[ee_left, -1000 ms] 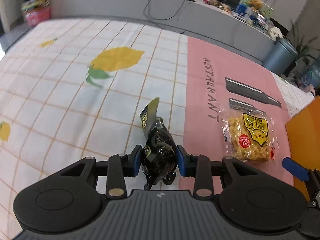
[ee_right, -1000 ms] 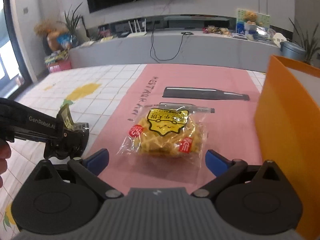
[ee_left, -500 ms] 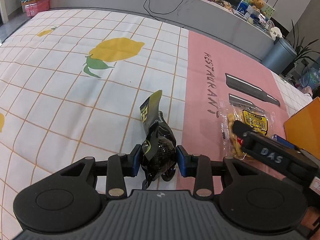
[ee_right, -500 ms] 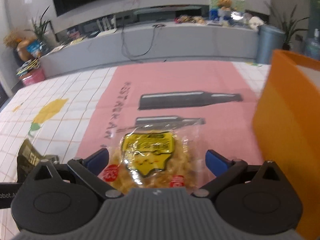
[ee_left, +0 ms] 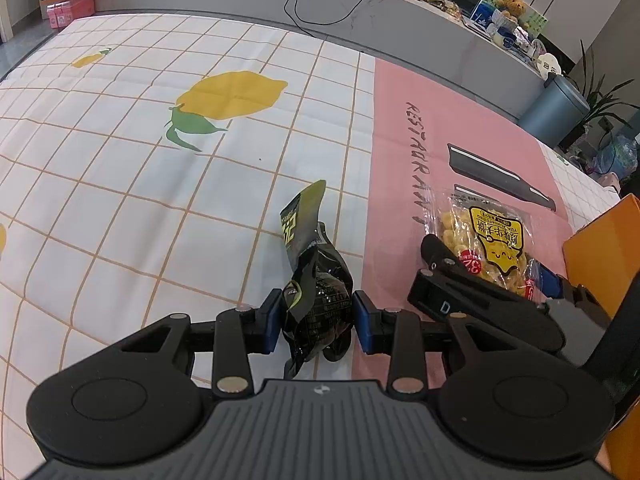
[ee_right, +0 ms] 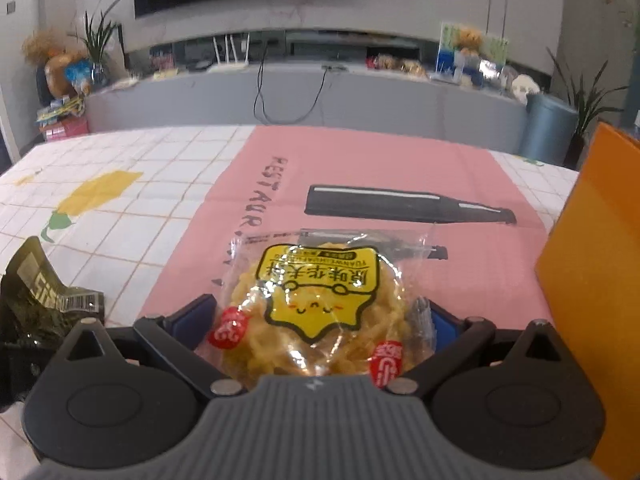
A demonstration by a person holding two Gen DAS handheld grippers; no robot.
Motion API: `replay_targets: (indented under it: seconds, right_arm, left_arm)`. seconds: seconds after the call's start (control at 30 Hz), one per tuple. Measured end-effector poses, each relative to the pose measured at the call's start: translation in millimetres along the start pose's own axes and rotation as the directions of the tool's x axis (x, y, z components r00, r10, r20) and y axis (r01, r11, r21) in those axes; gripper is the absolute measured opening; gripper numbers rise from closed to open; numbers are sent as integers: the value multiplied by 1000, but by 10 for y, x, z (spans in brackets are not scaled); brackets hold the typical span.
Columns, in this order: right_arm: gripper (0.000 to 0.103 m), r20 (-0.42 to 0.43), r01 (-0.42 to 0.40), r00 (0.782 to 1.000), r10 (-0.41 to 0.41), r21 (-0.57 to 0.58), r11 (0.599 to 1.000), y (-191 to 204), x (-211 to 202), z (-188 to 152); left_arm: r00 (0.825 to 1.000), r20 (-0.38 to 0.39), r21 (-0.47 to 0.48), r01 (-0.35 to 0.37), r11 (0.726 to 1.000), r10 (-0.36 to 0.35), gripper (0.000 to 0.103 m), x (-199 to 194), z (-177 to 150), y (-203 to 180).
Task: Organize snacks
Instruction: 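Grasp the black packet with the left tool while the right tool grasps the yellow bread packet, then lift both packets and carry them over the orange box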
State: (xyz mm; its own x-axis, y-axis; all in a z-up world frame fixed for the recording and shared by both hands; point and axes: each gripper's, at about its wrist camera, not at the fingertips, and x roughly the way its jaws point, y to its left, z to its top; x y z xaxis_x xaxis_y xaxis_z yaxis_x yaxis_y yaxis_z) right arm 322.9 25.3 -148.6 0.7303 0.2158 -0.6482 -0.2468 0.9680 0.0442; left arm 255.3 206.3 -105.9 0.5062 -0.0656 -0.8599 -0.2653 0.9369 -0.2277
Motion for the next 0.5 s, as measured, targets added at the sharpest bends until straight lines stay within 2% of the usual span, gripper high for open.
replay_targets:
  seconds: [0.37, 0.5]
  right_arm:
    - [100, 1, 0, 1000, 0, -1, 1000, -6, 12, 9]
    - [91, 15, -3, 1000, 3, -10, 1000, 7, -9, 6]
  left_arm:
    - [1000, -4, 1, 1, 1000, -1, 41, -8, -7, 7]
    - [1000, 2, -3, 2, 1000, -2, 41, -18, -26, 6]
